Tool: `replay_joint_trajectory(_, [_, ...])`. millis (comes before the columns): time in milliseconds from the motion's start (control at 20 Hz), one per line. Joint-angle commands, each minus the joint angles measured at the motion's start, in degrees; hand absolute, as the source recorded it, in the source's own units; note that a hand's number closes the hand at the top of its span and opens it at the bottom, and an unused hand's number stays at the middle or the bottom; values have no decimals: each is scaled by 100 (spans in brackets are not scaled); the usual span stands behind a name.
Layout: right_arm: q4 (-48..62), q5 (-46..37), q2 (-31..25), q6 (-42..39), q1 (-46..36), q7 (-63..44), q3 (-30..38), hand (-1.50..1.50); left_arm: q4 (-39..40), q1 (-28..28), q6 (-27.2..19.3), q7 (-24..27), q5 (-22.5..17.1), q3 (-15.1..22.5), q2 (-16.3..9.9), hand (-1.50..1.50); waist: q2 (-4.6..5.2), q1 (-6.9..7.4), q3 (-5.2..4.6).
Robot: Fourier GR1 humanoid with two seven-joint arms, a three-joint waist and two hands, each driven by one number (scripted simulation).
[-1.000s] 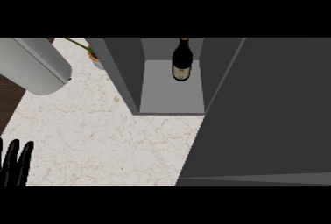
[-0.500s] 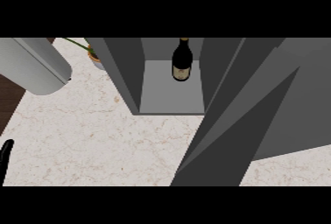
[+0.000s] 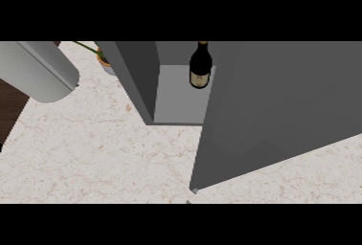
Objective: Pick up the wine, place it into the cabinet and close the cabinet
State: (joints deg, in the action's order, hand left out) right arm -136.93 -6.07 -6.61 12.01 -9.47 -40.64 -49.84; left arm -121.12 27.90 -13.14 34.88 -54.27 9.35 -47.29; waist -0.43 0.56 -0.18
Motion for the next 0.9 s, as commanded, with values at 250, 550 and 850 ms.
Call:
replay_joint_trajectory(250, [933, 362, 614, 945, -1971, -295, -143, 150, -259, -352, -146, -426, -86, -92, 89, -150, 45, 134, 2])
replay_joint_trajectory(550, [1820, 1184, 619, 1439, -3150, -23, 458, 150, -16, -574, -33, -482, -33, 79, 253, -150, 90, 237, -5])
replay_joint_trajectory(850, [3329, 2010, 651, 1795, -5014, 269, 1151, 150, 341, -961, -98, -652, 29, 130, 483, -150, 77, 150, 1])
